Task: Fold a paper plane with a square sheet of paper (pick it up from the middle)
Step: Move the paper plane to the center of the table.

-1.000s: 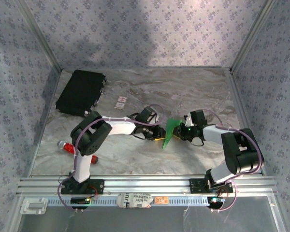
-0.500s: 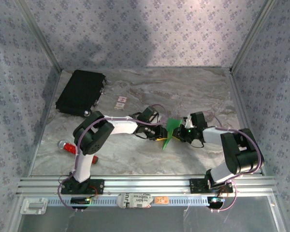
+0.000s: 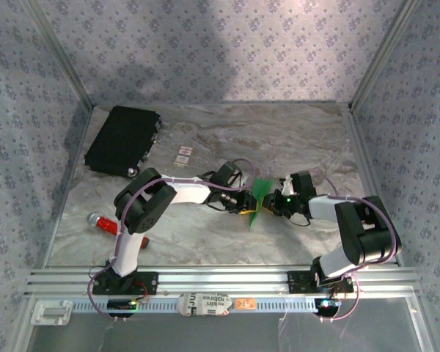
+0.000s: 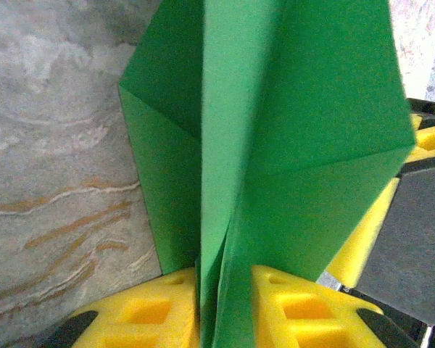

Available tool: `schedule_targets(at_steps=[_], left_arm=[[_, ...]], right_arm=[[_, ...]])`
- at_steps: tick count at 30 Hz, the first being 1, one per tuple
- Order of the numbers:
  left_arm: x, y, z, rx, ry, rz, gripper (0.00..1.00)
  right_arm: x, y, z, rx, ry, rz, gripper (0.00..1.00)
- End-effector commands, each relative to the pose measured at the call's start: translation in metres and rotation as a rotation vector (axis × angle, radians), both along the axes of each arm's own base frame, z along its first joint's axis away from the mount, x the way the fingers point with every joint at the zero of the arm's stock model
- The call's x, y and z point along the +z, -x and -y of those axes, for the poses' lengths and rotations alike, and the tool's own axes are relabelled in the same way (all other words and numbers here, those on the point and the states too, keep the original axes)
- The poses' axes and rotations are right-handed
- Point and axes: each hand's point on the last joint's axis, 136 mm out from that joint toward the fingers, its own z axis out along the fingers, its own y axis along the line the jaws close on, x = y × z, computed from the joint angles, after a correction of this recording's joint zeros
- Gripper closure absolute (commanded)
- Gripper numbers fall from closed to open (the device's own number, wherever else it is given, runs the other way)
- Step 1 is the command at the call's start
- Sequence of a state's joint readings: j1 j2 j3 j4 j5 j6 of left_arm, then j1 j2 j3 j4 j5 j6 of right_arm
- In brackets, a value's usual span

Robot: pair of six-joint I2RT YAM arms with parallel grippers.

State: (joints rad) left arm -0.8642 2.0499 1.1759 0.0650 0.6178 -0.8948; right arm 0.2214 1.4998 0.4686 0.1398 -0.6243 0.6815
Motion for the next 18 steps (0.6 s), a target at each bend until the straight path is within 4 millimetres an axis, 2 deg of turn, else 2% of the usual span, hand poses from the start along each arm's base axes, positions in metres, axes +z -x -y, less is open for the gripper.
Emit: schedule_targets(at_steps=[1,7,10,12,18], left_arm=[[0.0,0.003,0.008,-0.018,0.037,-0.015,0.8],[0.009,0.002,0.006,0.0,0.045,0.017,0.9],[0.015,-0.003,-0.005,0.038,0.009,0.068,0.93],[0.016,-0.009,-0.021,0.084,-0.074,0.13,0.95],[0.029,-0.026,-0.087,0.226,-0.39,0.329,0.96]], right_arm=[[-0.014,0.024,-0.001,0.011,-0.012,-0.098,0.85],[-0.007,0.021,0.002,-0.001,-0.021,-0.082,0.85],[0.003,0.014,0.007,-0.022,-0.02,-0.05,0.85],[0.011,0.011,0.012,-0.035,-0.007,-0.028,0.84],[0.034,-0.001,0.02,-0.046,0.063,0.045,0.83]])
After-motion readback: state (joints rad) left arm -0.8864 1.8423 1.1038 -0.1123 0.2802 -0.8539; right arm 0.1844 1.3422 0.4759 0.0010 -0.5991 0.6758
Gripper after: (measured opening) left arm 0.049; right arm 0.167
